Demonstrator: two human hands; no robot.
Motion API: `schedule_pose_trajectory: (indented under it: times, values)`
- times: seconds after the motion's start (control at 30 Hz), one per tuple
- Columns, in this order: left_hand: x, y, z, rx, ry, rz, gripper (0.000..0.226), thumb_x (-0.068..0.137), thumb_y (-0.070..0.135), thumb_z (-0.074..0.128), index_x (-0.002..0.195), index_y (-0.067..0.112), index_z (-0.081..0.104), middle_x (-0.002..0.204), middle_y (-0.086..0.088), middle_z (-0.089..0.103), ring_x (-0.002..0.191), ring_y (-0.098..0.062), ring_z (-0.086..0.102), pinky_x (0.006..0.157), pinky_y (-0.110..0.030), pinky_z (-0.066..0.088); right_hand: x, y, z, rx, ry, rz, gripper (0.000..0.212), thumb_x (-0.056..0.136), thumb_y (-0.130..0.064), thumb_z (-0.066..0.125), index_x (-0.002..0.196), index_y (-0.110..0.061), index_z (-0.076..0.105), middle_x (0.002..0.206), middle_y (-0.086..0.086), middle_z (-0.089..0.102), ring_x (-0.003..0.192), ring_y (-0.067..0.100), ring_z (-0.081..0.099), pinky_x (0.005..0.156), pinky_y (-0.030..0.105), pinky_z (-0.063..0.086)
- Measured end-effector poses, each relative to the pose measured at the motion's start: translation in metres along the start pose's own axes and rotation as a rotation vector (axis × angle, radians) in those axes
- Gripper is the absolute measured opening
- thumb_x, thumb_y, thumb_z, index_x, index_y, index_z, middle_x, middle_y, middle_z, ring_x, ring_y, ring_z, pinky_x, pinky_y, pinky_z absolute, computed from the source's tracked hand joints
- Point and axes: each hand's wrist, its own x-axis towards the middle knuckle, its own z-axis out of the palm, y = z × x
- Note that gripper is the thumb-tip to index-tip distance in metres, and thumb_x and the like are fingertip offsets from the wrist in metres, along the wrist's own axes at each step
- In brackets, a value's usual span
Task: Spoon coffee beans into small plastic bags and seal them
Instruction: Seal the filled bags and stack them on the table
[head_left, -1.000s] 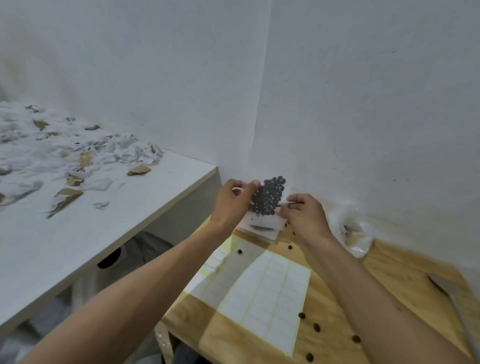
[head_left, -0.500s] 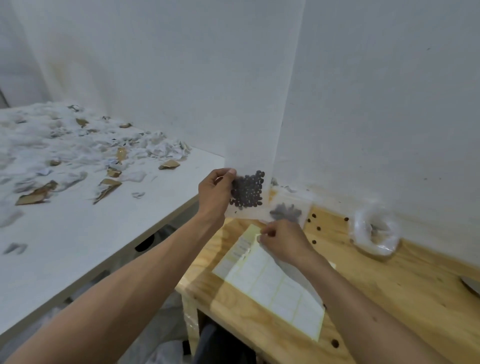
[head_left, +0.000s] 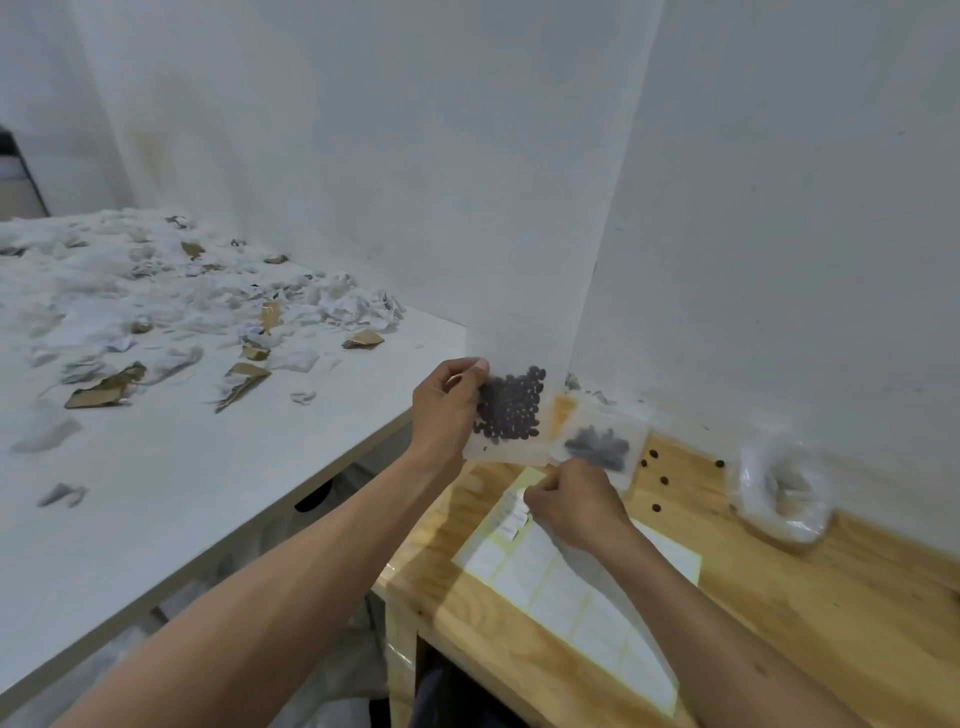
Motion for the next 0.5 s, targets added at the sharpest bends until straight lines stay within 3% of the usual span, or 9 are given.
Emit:
schedule_pose_trajectory:
  times: [0.13,0.23,0.37,0.43,0.5]
  values:
    - [-0.001,0.004,-0.002,0.048,-0.010,-0.020,0.010,0.095,0.032,0.067,0.094,0.023,0.072,0.091,0.003,0.077,0.085,-0.013,0.071,0.075,-0.030,0.056,0.002,0.008,-0.004,0.093,0.003,-0.032,0.052,0.094,-0.015,0.059,0.049,-0.018,0.034,0.046,0.001,0.031,0.041,0.014,0.029,0.052,0.023,0.037]
    - [-0.003,0.005,0.002,0.148,-0.047,-0.017,0.015,0.098,0.030,0.060,0.093,0.017,0.067,0.087,0.000,0.067,0.077,-0.017,0.058,0.069,-0.031,0.047,0.001,0.017,-0.019,0.286,0.079,-0.054,0.031,0.092,-0.013,0.067,0.065,0.002,0.061,0.056,0.014,0.064,0.048,0.016,0.065,0.047,0.015,0.051]
    - [-0.013,0.005,0.021,0.206,-0.171,0.030,0.010,0.098,0.020,0.055,0.101,0.018,0.064,0.080,0.009,0.072,0.074,-0.011,0.063,0.069,-0.030,0.046,-0.001,0.018,-0.050,0.574,0.201,-0.065,0.004,0.087,-0.007,0.074,0.085,-0.009,0.071,0.066,0.005,0.076,0.057,0.015,0.073,0.058,0.027,0.060]
    - [-0.022,0.003,0.036,0.173,-0.255,0.020,0.012,0.100,0.017,0.053,0.103,0.020,0.064,0.086,0.004,0.079,0.079,-0.013,0.070,0.068,-0.028,0.050,0.000,0.017,-0.065,0.632,0.257,-0.097,0.009,0.085,-0.006,0.076,0.089,-0.013,0.072,0.069,0.006,0.077,0.061,0.019,0.074,0.063,0.032,0.062]
    - [-0.031,0.001,0.051,0.135,-0.288,-0.008,0.012,0.100,0.020,0.055,0.100,0.022,0.067,0.091,-0.001,0.079,0.084,-0.020,0.073,0.069,-0.030,0.053,-0.001,0.018,-0.078,0.607,0.329,-0.137,0.010,0.085,-0.009,0.079,0.088,-0.018,0.075,0.072,0.002,0.078,0.065,0.018,0.075,0.065,0.029,0.062]
